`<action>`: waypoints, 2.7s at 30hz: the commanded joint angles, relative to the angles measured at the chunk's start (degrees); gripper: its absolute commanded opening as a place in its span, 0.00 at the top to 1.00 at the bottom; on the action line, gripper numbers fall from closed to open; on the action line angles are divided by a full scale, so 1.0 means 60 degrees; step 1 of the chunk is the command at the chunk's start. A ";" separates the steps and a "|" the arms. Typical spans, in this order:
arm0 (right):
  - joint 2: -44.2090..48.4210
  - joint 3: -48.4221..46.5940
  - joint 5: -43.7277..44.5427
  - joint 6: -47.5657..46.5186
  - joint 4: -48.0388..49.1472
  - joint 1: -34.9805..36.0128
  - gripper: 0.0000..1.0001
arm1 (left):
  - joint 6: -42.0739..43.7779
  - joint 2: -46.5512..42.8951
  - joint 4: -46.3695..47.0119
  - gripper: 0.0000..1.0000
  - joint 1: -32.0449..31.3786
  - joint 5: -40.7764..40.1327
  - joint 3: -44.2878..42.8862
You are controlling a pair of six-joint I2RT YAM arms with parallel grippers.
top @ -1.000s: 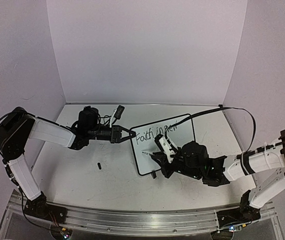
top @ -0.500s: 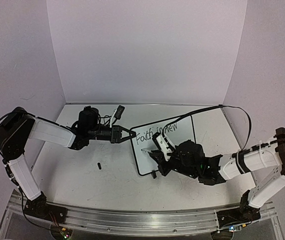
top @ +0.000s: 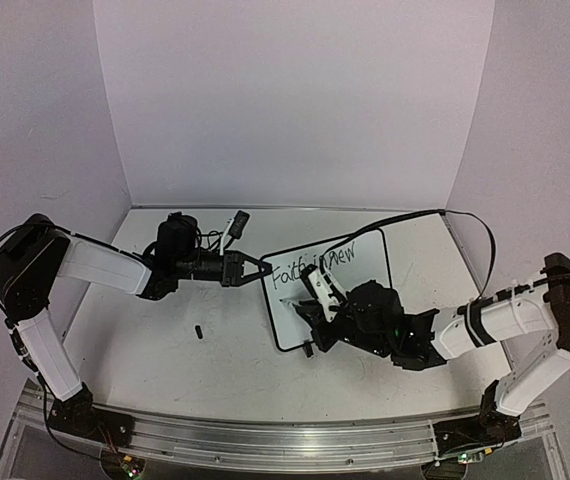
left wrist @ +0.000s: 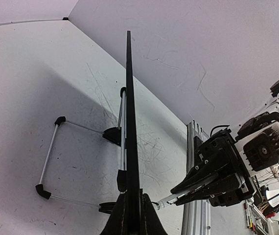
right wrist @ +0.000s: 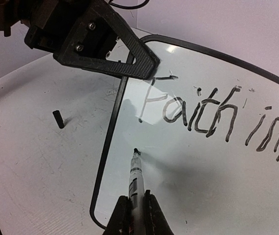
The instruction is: Write a sentence on the whiteboard
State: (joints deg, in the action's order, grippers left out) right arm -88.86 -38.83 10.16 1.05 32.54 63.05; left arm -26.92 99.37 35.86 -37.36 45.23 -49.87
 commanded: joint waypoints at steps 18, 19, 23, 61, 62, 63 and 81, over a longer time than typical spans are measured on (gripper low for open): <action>-0.0117 -0.0097 0.0376 0.0401 0.0021 0.0192 1.00 | -0.0026 -0.0047 -0.0212 1.00 -0.0364 0.0865 -0.0302; -0.0074 -0.0062 0.0490 0.0439 0.0009 0.0188 1.00 | -0.0024 -0.0051 -0.0207 1.00 -0.0365 0.0857 -0.0301; 0.0044 0.0030 0.0743 0.0531 -0.0061 0.0193 1.00 | -0.0026 -0.0037 -0.0210 1.00 -0.0364 0.0858 -0.0301; -0.0163 -0.0043 0.0179 0.0650 -0.0078 0.0244 1.00 | -0.0026 -0.0034 -0.0208 1.00 -0.0379 0.0870 -0.0301; -0.0215 -0.0104 0.0161 0.0643 -0.0068 0.0246 1.00 | -0.0026 -0.0039 -0.0209 1.00 -0.0379 0.0867 -0.0296; -0.0266 -0.0155 0.0133 0.0633 -0.0062 0.0248 1.00 | -0.0025 -0.0051 -0.0205 1.00 -0.0379 0.0862 -0.0289; 0.0631 0.0354 0.0682 0.0703 0.0598 0.0250 1.00 | -0.0026 -0.0030 -0.0205 1.00 -0.0379 0.0899 -0.0305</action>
State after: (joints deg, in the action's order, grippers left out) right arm -85.94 -35.86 11.57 4.60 33.40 64.66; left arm -26.81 99.37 35.86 -37.41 45.21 -49.87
